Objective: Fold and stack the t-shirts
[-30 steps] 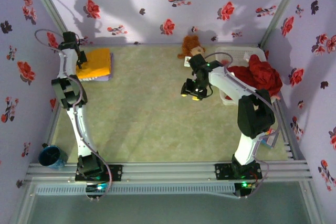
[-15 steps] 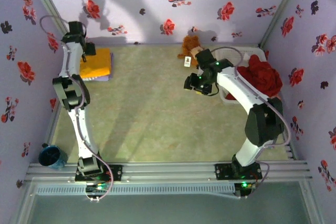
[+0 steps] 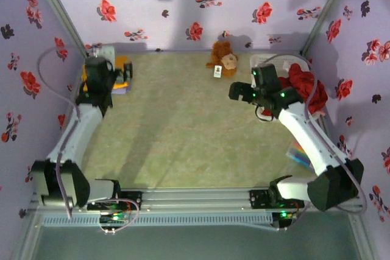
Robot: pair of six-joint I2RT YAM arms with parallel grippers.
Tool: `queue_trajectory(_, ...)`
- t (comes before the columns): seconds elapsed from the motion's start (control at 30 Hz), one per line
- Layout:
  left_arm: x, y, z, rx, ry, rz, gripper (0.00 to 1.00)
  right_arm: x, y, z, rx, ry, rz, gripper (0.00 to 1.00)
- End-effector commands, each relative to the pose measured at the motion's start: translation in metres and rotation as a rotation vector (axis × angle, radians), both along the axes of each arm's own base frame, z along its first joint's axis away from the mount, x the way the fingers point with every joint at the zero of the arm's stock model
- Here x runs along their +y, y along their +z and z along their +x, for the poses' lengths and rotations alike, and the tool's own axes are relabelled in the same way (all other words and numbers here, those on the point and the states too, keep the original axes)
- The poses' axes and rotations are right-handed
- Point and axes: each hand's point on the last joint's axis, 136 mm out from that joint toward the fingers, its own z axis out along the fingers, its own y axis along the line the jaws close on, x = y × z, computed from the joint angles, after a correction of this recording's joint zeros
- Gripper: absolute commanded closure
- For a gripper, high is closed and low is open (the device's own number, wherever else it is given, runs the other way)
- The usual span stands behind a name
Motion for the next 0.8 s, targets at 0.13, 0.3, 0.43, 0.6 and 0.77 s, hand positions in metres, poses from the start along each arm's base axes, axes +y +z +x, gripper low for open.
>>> queue_trajectory(0.13,-0.006,-0.044,-0.025,-0.102,-0.054,-0.002,0.01,-0.091,-0.036,0.012,-0.404,-0.181,-0.452,0.01)
queue_trajectory(0.3,0.007,-0.088,-0.026,-0.055,0.003,0.058,0.01,-0.146,-0.076,0.006,-0.442,-0.364,-0.42,0.01)
queue_trajectory(0.43,0.016,-0.12,-0.028,-0.052,0.061,0.021,0.01,-0.16,-0.092,0.011,-0.466,-0.404,-0.351,0.01)
queue_trajectory(0.6,0.024,-0.119,-0.038,-0.079,0.099,0.001,0.01,-0.16,-0.098,0.026,-0.5,-0.371,-0.3,0.01)
queue_trajectory(0.77,0.031,-0.117,-0.045,-0.109,0.11,0.0,0.01,-0.155,-0.109,0.038,-0.503,-0.342,-0.254,0.01)
